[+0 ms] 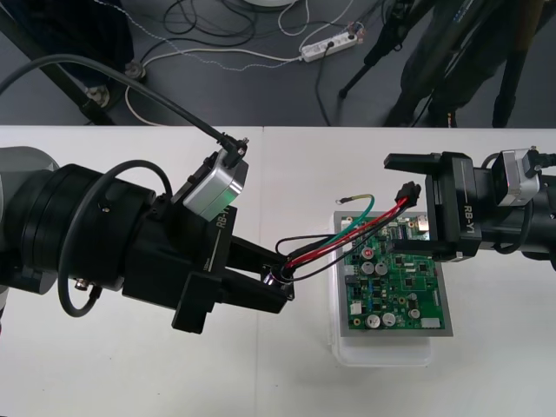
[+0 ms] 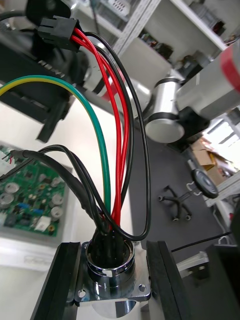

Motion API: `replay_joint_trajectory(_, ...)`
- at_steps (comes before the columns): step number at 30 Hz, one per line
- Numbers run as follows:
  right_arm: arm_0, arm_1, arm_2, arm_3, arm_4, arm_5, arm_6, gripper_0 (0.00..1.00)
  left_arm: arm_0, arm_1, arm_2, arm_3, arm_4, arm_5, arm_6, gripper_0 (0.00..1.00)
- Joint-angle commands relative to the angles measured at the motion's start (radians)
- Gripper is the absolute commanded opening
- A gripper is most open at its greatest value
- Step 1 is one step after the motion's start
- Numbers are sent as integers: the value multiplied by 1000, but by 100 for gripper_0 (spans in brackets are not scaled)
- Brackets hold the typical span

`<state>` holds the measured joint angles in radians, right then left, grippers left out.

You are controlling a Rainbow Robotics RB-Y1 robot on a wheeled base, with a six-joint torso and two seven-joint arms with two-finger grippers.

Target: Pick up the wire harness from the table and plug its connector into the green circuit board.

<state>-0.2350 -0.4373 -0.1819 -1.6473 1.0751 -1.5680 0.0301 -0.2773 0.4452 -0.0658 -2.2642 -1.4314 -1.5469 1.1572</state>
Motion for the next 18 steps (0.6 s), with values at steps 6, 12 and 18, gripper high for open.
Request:
replay_joint_trajectory(6,-12,-21,21,-32,-26,-3,-30,100,21,-33,11,-38,105,-24,-30,0)
replay_joint_trajectory(12,-12,-29,36,-32,-46,-3,-36,100,26,-36,-6,-38,129,-24,-19,0)
replay_joint_trajectory(18,-12,-58,58,-31,-87,-3,-45,100,26,-36,-29,-38,141,-24,-1,0)
